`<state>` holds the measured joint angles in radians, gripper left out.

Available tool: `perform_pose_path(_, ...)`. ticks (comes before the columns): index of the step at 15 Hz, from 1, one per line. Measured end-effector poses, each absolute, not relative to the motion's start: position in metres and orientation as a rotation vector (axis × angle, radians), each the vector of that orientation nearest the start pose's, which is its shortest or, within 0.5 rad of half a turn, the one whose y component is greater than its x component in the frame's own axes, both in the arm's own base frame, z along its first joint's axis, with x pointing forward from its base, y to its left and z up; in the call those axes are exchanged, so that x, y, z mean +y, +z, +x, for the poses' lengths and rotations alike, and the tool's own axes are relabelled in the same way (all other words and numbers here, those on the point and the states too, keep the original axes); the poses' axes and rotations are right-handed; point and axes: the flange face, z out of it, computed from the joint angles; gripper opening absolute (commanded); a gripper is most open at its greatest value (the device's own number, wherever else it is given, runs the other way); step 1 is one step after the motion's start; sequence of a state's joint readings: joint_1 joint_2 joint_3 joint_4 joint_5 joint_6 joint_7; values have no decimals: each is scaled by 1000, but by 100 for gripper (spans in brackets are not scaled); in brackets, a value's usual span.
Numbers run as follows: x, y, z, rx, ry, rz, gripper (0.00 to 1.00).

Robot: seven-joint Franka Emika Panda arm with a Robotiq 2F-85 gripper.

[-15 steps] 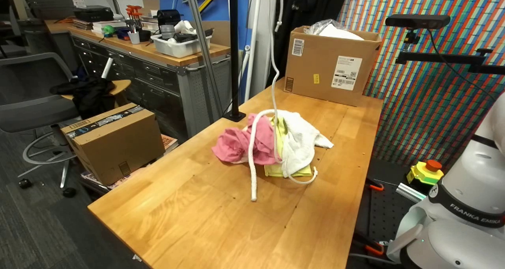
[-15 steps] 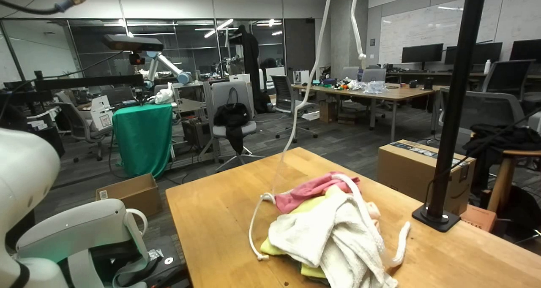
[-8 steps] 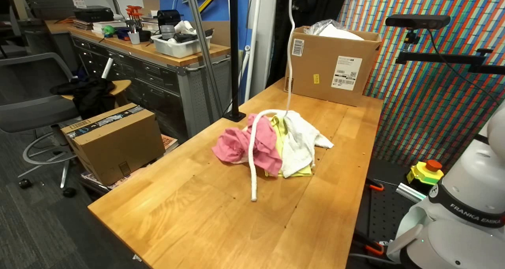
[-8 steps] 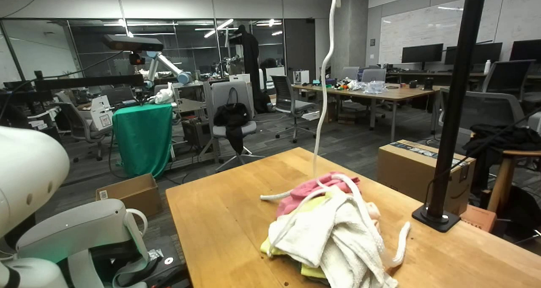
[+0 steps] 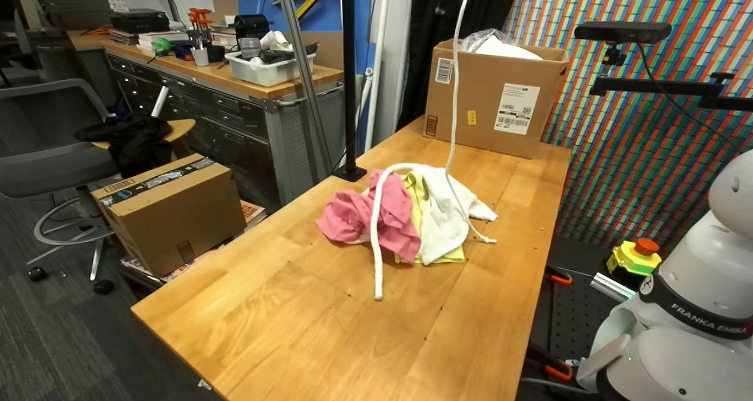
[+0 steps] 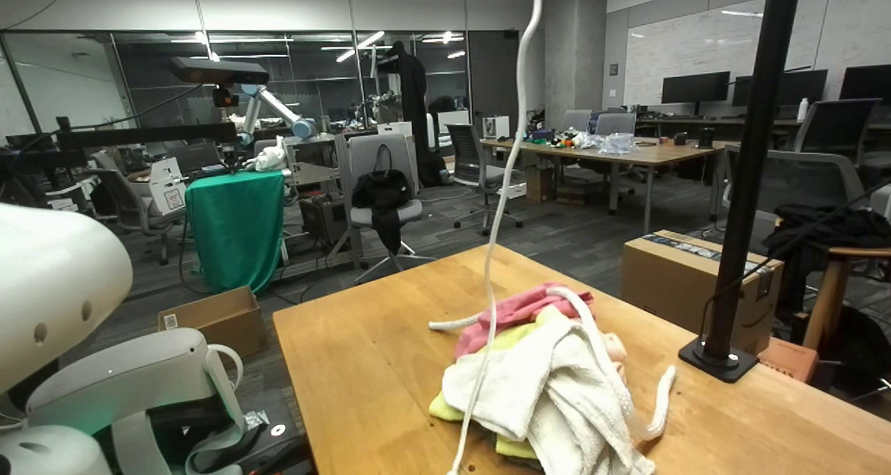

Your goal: Separate the clothes and ropes

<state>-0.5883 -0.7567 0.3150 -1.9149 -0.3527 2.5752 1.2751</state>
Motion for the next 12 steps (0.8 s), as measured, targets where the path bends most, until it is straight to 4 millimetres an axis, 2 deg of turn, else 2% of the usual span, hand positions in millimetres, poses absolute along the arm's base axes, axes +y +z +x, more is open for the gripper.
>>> perform_pose_path(3,7,901,322,1473,-2098,-1704,8)
perform_pose_path(7,5,903,324,1553,-2187,-1623,8)
perform_pose_path(12,-1,897,334,1628,-2264,-1601,8)
